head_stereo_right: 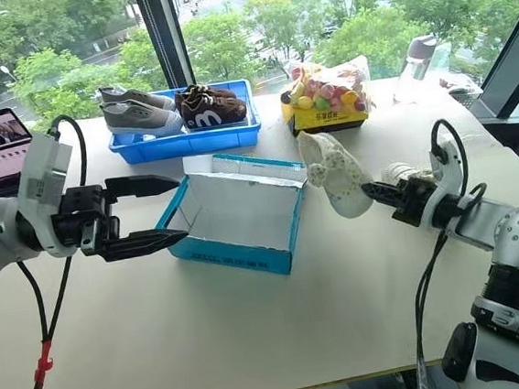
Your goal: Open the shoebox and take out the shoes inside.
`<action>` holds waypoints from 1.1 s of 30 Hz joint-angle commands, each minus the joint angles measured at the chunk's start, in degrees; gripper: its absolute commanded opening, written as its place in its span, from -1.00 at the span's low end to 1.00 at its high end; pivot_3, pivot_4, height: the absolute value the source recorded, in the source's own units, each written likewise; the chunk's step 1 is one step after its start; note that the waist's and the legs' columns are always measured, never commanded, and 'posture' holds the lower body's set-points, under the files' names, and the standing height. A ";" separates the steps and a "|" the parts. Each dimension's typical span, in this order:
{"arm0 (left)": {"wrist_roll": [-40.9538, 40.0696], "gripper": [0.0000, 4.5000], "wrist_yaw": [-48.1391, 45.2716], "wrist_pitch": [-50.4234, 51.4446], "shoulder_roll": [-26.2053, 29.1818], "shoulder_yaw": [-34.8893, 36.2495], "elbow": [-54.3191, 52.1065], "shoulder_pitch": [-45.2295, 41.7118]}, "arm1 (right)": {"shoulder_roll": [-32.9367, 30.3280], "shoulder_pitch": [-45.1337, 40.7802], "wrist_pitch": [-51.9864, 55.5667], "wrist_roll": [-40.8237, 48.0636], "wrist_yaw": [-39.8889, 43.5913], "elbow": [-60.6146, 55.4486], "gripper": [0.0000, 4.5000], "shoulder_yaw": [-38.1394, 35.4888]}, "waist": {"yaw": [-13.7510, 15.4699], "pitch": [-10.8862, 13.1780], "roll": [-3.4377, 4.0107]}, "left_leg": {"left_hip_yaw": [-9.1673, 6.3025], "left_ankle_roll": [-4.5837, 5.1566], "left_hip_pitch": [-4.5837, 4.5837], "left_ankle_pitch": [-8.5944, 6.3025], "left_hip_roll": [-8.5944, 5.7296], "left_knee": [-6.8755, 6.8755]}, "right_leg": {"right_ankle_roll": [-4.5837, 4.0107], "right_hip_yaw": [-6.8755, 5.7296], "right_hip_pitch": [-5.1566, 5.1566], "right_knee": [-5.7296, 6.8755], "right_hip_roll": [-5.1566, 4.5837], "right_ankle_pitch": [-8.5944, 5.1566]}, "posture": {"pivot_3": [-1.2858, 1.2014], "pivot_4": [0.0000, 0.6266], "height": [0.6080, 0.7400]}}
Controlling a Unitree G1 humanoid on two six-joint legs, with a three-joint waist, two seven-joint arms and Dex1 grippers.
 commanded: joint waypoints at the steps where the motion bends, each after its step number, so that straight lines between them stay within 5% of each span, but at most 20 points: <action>1: -0.20 1.00 0.06 -0.64 0.01 1.09 -0.99 -0.40 | -2.64 1.64 -4.91 -3.28 -0.02 3.79 -0.28 2.22 | -0.02 0.00 0.00 | 0.02 0.00 0.04 0.00 0.00 0.00 | 0.00 0.02 0.02 0.02 0.00 0.00 | 0.03 -0.52 1.00; 9: -0.34 1.00 0.57 -0.17 0.81 2.87 -1.75 1.20 | -7.99 2.69 -12.80 -7.79 3.24 13.94 0.97 4.88 | -0.29 0.00 0.00 | 0.16 0.03 0.21 0.02 0.01 0.02 | 0.01 0.11 0.14 0.09 0.02 0.01 | 0.03 -0.52 1.00; 17: -0.75 1.00 1.26 0.93 1.84 9.25 0.08 8.39 | -15.78 6.03 -19.62 -1.46 20.49 7.51 0.99 2.45 | -0.28 0.00 0.00 | 0.16 0.18 0.61 -0.04 0.09 0.01 | 0.05 0.01 0.73 -0.11 0.04 0.00 | 0.03 -0.52 1.00; 20: 0.86 1.00 2.68 0.14 -0.17 13.99 4.70 14.40 | -18.13 14.22 -29.03 -4.09 29.25 -1.57 0.99 5.66 | -0.69 -0.01 0.04 | 0.17 0.25 0.92 -0.08 0.13 -0.03 | 0.07 0.04 1.00 -0.15 0.05 -0.02 | 0.03 -0.52 1.00; 26: 5.25 1.00 7.24 -6.83 -8.39 20.96 13.95 24.48 | -19.52 23.29 -63.70 -33.70 15.96 1.95 0.99 21.18 | -0.89 -0.07 -0.06 | 0.25 0.24 1.75 -0.12 0.21 -0.06 | 0.55 -0.02 1.96 -0.45 -0.01 -0.32 | 0.03 -0.52 1.00; 33: 21.25 1.00 25.19 -24.90 -21.76 23.83 18.38 31.97 | -2.74 25.10 -79.75 -28.00 4.10 1.94 0.99 11.49 | -0.44 -0.12 -0.09 | 0.26 0.08 1.80 -0.21 0.23 -0.14 | 0.10 0.14 1.85 -0.35 -0.04 -0.01 | 0.03 -0.52 1.00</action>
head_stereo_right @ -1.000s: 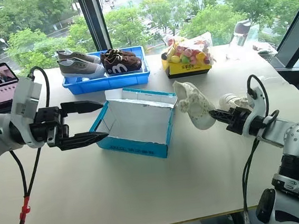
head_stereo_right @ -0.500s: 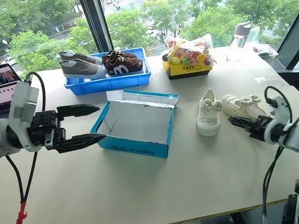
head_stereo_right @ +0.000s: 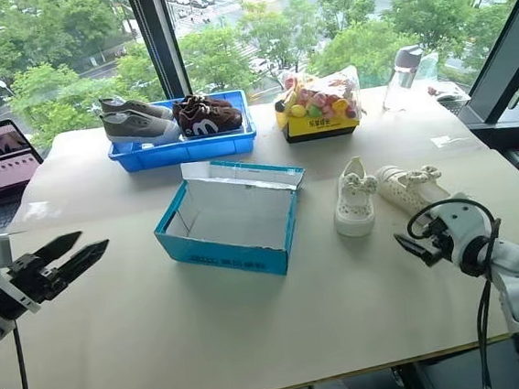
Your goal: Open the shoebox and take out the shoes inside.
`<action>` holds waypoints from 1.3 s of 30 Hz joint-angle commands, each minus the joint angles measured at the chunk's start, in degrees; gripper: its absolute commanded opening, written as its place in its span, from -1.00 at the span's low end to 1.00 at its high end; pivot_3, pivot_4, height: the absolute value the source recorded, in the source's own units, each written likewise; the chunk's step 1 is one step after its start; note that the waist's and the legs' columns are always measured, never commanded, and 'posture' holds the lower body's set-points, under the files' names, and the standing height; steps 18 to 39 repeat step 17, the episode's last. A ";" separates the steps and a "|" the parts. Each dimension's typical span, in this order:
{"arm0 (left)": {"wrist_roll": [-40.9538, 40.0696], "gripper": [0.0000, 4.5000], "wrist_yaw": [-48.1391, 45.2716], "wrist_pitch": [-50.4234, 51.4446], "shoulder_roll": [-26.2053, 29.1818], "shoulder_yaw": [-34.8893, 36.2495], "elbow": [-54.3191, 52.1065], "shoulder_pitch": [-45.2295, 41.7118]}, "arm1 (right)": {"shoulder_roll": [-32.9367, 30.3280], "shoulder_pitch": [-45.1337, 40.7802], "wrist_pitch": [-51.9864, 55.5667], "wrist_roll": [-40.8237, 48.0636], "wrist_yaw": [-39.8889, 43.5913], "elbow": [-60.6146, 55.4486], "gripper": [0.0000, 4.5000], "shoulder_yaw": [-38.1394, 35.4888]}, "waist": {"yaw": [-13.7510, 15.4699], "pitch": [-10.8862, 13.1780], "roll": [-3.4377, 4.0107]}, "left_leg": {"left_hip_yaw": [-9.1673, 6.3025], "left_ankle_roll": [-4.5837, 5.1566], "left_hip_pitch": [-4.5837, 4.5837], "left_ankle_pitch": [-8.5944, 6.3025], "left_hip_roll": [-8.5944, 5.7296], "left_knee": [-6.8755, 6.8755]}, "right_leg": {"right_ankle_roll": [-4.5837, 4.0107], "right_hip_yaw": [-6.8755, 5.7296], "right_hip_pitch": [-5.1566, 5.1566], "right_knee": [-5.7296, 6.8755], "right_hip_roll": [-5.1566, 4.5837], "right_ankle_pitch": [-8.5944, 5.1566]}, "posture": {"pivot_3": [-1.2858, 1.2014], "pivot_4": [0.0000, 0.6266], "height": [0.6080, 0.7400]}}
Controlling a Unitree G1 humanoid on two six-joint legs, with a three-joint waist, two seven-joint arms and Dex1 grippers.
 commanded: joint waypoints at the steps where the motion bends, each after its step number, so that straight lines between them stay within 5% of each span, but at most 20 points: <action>1: 7.97 1.00 7.50 -9.41 -4.10 0.90 -1.49 3.98 | 5.51 2.64 -9.30 2.30 -4.80 -3.08 0.99 -5.26 | 0.53 -0.03 -0.03 | -0.02 -0.02 -0.03 -0.03 0.06 -0.04 | 0.00 0.00 -0.03 -0.08 0.04 0.00 | 0.03 -0.52 1.00; 9: 13.42 1.00 11.42 -17.61 -13.52 -4.25 -3.92 11.03 | 15.54 10.62 -15.90 -1.37 -12.00 -2.21 0.99 -3.61 | 1.62 -0.18 -0.02 | -0.05 0.00 -0.17 -0.13 0.09 0.03 | 0.00 -0.07 -0.06 -0.13 -0.13 -0.01 | 0.03 -0.52 1.00; 17: 20.30 1.00 13.97 -26.50 -18.26 -11.61 -4.26 13.31 | 17.22 14.34 -17.77 -1.37 -11.37 -1.97 0.99 -2.16 | 1.21 -0.27 -0.10 | 0.02 0.02 0.20 -0.13 0.18 0.04 | 0.01 -0.04 0.30 -0.13 0.05 -0.04 | 0.03 -0.52 1.00; 39: 20.30 1.00 13.97 -26.50 -18.26 -11.61 -4.26 13.31 | 17.22 14.34 -17.77 -1.37 -11.37 -1.97 0.99 -2.16 | 1.21 -0.27 -0.10 | 0.02 0.02 0.20 -0.13 0.18 0.04 | 0.01 -0.04 0.30 -0.13 0.05 -0.04 | 0.03 -0.52 1.00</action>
